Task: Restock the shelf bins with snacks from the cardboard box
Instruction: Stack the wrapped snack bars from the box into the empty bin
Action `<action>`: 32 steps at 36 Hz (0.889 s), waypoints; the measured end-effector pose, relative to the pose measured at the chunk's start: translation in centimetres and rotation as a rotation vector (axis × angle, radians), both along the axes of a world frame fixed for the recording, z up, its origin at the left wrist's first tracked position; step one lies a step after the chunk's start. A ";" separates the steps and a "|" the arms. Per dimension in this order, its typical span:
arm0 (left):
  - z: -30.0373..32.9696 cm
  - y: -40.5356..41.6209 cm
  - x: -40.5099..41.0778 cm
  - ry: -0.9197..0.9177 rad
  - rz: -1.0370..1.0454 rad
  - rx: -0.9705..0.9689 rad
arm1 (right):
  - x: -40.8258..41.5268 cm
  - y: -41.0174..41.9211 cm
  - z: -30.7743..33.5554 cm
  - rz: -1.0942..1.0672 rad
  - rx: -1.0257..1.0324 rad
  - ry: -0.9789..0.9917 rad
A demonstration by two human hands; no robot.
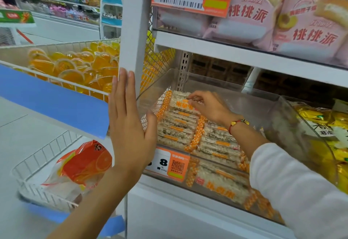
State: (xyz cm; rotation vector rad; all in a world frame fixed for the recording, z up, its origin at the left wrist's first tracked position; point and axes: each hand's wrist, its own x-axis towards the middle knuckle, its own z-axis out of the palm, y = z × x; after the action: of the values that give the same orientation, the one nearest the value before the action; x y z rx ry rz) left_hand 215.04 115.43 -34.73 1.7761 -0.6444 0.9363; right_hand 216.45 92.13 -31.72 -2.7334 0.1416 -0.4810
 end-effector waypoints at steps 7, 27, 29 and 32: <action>0.0 -0.1 0.1 -0.003 -0.007 -0.003 | 1.0 -0.3 0.3 -0.126 -0.244 -0.295; 0.0 0.0 0.0 0.007 -0.002 0.004 | 1.2 -0.1 -0.1 -0.031 -0.477 -0.021; 0.0 -0.1 0.0 0.005 -0.002 0.002 | 1.2 0.1 0.0 -0.014 -0.604 -0.013; 0.0 -0.1 0.0 0.002 -0.007 -0.004 | 1.0 0.3 -0.1 -0.024 -0.644 -0.040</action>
State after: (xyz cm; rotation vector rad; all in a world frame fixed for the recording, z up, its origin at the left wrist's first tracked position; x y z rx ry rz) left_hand 215.04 115.31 -34.74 1.7705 -0.6466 0.9305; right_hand 217.50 92.47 -31.81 -3.3453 0.0058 -0.6848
